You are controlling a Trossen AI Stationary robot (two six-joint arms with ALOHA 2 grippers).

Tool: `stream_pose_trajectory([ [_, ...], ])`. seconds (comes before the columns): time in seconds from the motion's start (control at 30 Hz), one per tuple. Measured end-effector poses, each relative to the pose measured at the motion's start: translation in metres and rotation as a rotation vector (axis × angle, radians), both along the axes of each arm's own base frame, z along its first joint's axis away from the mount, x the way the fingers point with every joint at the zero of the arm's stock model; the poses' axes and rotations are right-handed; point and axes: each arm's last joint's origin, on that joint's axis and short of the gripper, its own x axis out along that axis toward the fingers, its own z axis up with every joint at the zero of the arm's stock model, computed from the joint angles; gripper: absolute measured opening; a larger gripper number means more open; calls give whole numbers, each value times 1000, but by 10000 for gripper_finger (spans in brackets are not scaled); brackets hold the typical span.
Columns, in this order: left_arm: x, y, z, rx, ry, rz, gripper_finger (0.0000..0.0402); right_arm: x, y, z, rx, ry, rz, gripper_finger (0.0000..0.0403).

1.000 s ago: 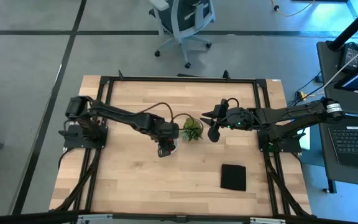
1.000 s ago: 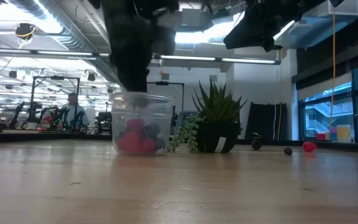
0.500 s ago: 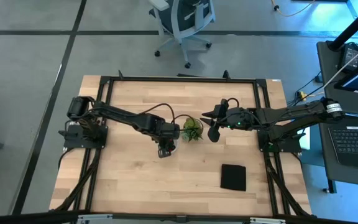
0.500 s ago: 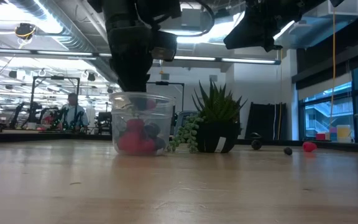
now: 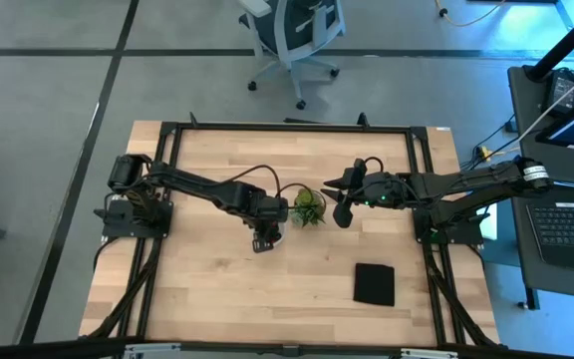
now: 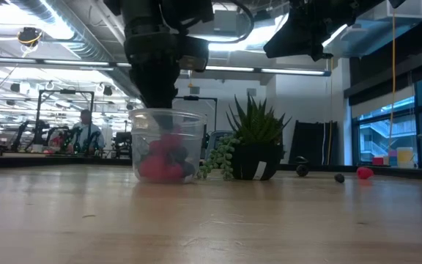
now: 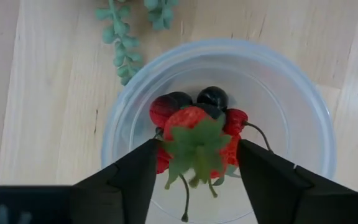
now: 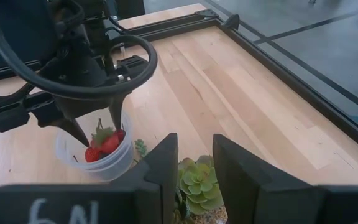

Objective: Pick and placing Produce into tupperware
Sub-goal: Put the blueberry into the transparent container

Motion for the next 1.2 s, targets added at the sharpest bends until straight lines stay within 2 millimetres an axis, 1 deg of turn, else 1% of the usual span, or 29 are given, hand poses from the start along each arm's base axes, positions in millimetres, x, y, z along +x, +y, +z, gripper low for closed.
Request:
stream_pose_trajectory([
  [0.13, 0, 3, 1, -6, 4, 13, 232, 0, 0, 0, 0, 0, 0, 103],
  [0.2, -2, 4, 11, -8, -2, 24, 235, -1, 0, 1, 1, -1, 1, 103],
  [0.27, -2, 6, 30, -4, -81, 21, 235, -4, 0, 3, 6, -4, 6, 103],
  [0.37, -8, 13, 57, 2, -193, 23, 235, -11, 0, 7, 35, -3, 28, 103],
  [0.47, -18, 22, 89, 5, -355, 43, 236, -19, 0, 11, 88, -10, 9, 103],
  [0.57, -33, 31, 120, 23, -505, 61, 236, -29, 0, 11, 116, 29, 7, 103],
  [0.63, -44, 34, 134, 67, -565, 94, 236, -36, 1, 9, 124, 87, 34, 103],
  [0.67, -49, 36, 141, 95, -623, 119, 236, -39, 2, 9, 132, 104, 51, 103],
  [0.7, -56, 37, 146, 123, -660, 144, 236, -42, 2, 7, 140, 138, 65, 103],
  [0.77, -66, 37, 149, 169, -734, 188, 236, -47, 3, 2, 153, 203, 87, 103],
  [0.8, -72, 37, 148, 178, -776, 206, 236, -49, 3, 1, 162, 232, 99, 103],
  [0.9, -86, 36, 132, 166, -855, 235, 236, -52, 3, -5, 164, 305, 97, 103],
  [1.0, -98, 33, 108, 140, -919, 251, 236, -54, 3, -10, 139, 369, 109, 103],
  [1.2, -113, 27, 47, 73, -1034, 281, 236, -52, 2, -18, 52, 452, 137, 103],
])
